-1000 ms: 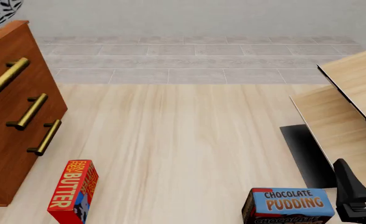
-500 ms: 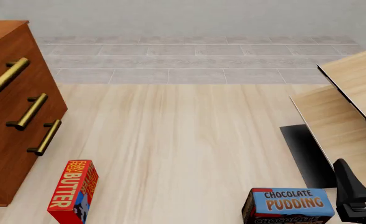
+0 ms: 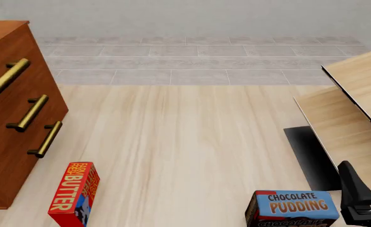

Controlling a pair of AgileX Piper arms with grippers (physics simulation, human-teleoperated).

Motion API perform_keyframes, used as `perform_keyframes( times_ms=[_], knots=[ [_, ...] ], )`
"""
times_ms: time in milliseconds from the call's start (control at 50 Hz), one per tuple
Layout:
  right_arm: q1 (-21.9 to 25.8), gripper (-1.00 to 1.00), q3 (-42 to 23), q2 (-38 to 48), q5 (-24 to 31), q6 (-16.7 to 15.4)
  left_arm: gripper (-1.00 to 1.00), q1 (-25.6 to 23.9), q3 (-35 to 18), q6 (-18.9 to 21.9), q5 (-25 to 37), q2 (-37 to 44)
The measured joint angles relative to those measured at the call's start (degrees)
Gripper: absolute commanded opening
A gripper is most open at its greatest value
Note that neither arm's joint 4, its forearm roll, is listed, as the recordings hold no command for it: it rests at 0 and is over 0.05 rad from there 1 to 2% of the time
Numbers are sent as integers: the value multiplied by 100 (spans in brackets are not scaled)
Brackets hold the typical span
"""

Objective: Close the top drawer of the cabinet and put the bowl on top of it.

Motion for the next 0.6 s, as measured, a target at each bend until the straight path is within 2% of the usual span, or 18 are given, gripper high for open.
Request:
perform_keyframes(
  times_ms=[100, 400, 600],
  knots=[
    [0, 100, 0, 0, 0, 0, -100, 115, -11, -50, -44, 64],
    [0, 100, 0, 0, 0, 0, -100, 515, 980, -70, -834, -34],
    [0, 100, 0, 0, 0, 0, -100, 708, 1332, -86, -1176, 10]
  ],
)
